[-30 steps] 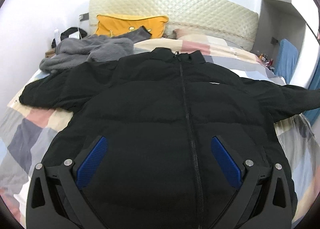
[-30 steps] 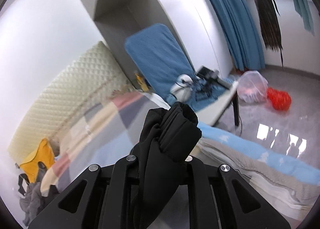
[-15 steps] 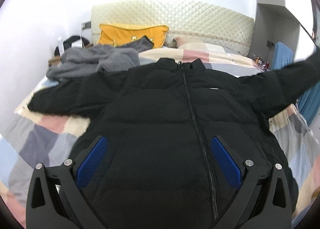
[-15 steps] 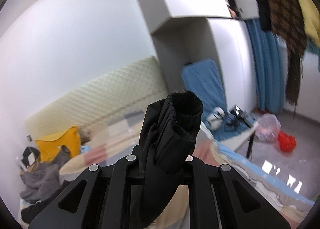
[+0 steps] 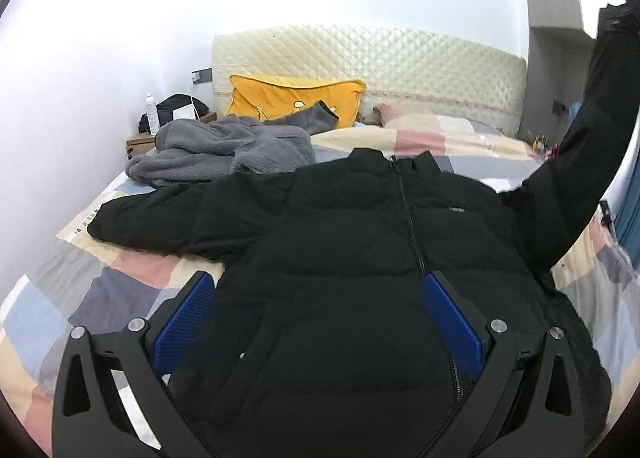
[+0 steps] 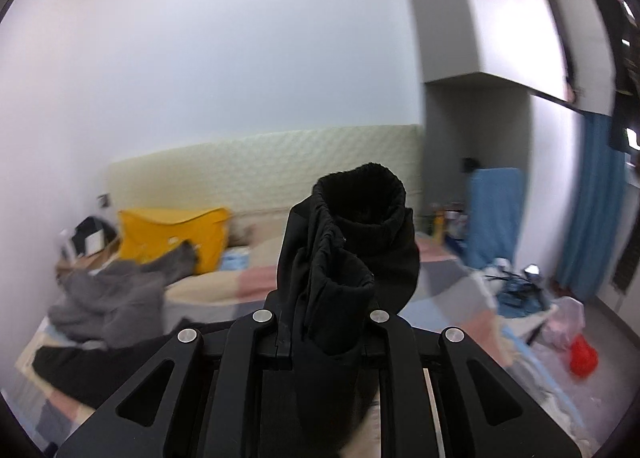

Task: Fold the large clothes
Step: 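Lift the sleeve cuff with the right gripper and carry it across the jacket, then lay the sleeve onto the jacket body and open the right gripper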

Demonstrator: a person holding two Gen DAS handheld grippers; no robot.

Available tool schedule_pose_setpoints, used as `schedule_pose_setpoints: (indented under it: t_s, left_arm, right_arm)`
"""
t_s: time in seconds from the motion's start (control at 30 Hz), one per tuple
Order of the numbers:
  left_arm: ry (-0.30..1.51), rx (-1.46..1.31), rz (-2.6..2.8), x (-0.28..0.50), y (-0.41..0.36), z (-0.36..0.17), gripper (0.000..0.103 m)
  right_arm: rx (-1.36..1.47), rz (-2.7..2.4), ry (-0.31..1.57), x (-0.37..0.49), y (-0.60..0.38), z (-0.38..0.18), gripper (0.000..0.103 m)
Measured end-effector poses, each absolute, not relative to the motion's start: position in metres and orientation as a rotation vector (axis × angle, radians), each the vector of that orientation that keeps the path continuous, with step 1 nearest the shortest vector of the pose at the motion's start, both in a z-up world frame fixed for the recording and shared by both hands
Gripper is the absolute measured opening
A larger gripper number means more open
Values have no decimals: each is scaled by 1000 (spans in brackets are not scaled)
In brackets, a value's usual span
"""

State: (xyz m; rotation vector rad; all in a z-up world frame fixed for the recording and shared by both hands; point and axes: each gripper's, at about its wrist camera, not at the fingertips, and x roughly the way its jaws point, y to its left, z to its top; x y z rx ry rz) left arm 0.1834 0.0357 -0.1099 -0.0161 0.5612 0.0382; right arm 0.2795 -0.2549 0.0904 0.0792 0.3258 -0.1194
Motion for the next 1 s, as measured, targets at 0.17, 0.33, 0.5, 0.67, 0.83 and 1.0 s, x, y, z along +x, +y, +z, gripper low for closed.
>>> schedule_pose_setpoints:
  t_s: [0.17,0.33,0.5,0.67,0.83,1.0]
  left_arm:
    - [568,-47,57,190,64,-112,103]
    - [551,-106,98,195,97,-109,103]
    - [546,-88,152,199,116,-116,103]
    - [605,-176,128,212,137,-130,103]
    - [619,-219,159,217,149,-137,103]
    - [642,-264,167,219,160,-145,103]
  right_arm:
    - [43,9,348,312,-177,75,13]
    - [30,129,393,340,-111,52,13]
    - [-15,241,442,364,-43,19,14]
    - [-33,321,539,386,7,-36,15]
    - [-184,383,655,397,71,-94,16]
    - [-247,421,735,404,104,-140,17]
